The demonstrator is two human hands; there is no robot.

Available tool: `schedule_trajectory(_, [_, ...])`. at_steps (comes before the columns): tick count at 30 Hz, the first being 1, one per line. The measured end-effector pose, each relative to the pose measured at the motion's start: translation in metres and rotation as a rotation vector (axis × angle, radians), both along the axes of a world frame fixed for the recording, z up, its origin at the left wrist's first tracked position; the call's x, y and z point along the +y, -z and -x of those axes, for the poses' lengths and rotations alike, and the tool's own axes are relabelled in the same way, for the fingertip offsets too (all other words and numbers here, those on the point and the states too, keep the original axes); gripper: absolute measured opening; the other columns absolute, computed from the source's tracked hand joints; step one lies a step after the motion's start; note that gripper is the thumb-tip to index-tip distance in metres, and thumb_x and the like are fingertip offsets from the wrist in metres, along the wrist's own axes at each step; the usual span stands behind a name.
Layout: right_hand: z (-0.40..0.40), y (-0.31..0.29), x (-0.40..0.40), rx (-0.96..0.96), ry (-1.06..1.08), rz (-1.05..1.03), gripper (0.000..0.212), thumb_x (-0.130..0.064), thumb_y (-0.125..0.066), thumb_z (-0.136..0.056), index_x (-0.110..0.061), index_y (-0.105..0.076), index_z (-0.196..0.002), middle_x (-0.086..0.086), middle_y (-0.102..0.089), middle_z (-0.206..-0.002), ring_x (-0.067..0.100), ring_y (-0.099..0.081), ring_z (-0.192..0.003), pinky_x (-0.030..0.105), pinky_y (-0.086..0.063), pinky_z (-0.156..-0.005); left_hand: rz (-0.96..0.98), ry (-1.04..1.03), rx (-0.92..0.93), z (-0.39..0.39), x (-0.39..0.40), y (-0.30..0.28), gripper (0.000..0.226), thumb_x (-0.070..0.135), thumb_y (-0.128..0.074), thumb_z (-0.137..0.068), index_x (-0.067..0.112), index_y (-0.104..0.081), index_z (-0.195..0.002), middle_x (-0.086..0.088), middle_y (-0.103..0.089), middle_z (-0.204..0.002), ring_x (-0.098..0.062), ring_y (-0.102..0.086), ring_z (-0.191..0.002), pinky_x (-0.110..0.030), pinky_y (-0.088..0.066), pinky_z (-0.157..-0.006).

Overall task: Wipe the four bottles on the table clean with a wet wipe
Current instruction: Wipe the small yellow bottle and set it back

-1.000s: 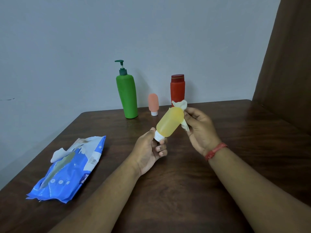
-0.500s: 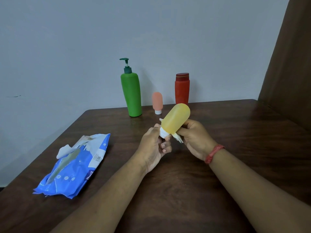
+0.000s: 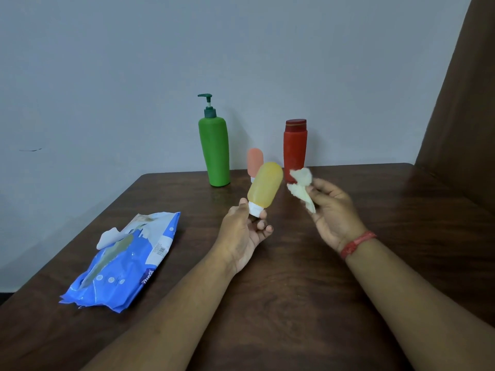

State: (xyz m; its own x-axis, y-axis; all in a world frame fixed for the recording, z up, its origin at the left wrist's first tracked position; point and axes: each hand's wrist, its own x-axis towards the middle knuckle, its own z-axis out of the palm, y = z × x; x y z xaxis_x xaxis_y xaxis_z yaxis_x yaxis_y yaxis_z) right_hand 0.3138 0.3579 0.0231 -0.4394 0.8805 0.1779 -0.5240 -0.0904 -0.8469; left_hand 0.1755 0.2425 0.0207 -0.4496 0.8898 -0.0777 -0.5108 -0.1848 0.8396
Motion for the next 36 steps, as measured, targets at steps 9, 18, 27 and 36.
schedule_trajectory(9, [0.024, 0.016, -0.015, -0.234, 0.051, -0.092, 0.018, -0.004, -0.061, -0.096, -0.015, -0.071, -0.105, 0.008, -0.074, -0.11, 0.026, -0.067, -0.11, 0.045, -0.051, -0.101, -0.018, 0.083, 0.218, -0.002, 0.0, 0.008, 0.018, 0.023, -0.053, -0.103, 0.008, -0.046, -0.11, -0.016, -0.068, -0.099, -0.018, -0.067, -0.08, -0.036, -0.061, -0.08])
schedule_trajectory(18, [0.026, 0.013, -0.024, -0.254, 0.108, -0.186, 0.02, -0.005, -0.06, -0.097, -0.019, -0.071, -0.104, 0.0, -0.075, -0.106, 0.014, -0.071, -0.101, 0.032, -0.058, -0.089, 0.077, -0.072, 0.446, -0.004, 0.006, 0.018, 0.025, 0.024, -0.045, -0.107, 0.006, -0.061, -0.115, -0.013, -0.071, -0.113, -0.016, -0.072, -0.098, -0.033, -0.059, -0.087])
schedule_trajectory(27, [0.026, 0.014, -0.027, -0.281, 0.12, -0.245, 0.02, -0.005, -0.059, -0.097, -0.018, -0.071, -0.107, -0.003, -0.075, -0.103, 0.011, -0.071, -0.098, 0.028, -0.058, -0.086, 0.049, 0.011, 0.439, -0.001, 0.005, 0.018, 0.021, 0.01, -0.052, -0.104, 0.006, -0.065, -0.12, -0.006, -0.075, -0.115, -0.018, -0.07, -0.11, -0.034, -0.055, -0.098])
schedule_trajectory(36, [0.028, 0.017, -0.027, -0.302, 0.05, -0.258, 0.02, -0.007, -0.06, -0.097, -0.009, -0.07, -0.115, 0.004, -0.073, -0.111, 0.016, -0.07, -0.104, 0.03, -0.058, -0.09, 0.14, -0.176, 0.628, 0.007, 0.009, 0.023, 0.022, 0.023, -0.073, -0.092, 0.017, -0.069, -0.113, 0.001, -0.078, -0.097, -0.019, -0.073, -0.096, -0.045, -0.056, -0.097])
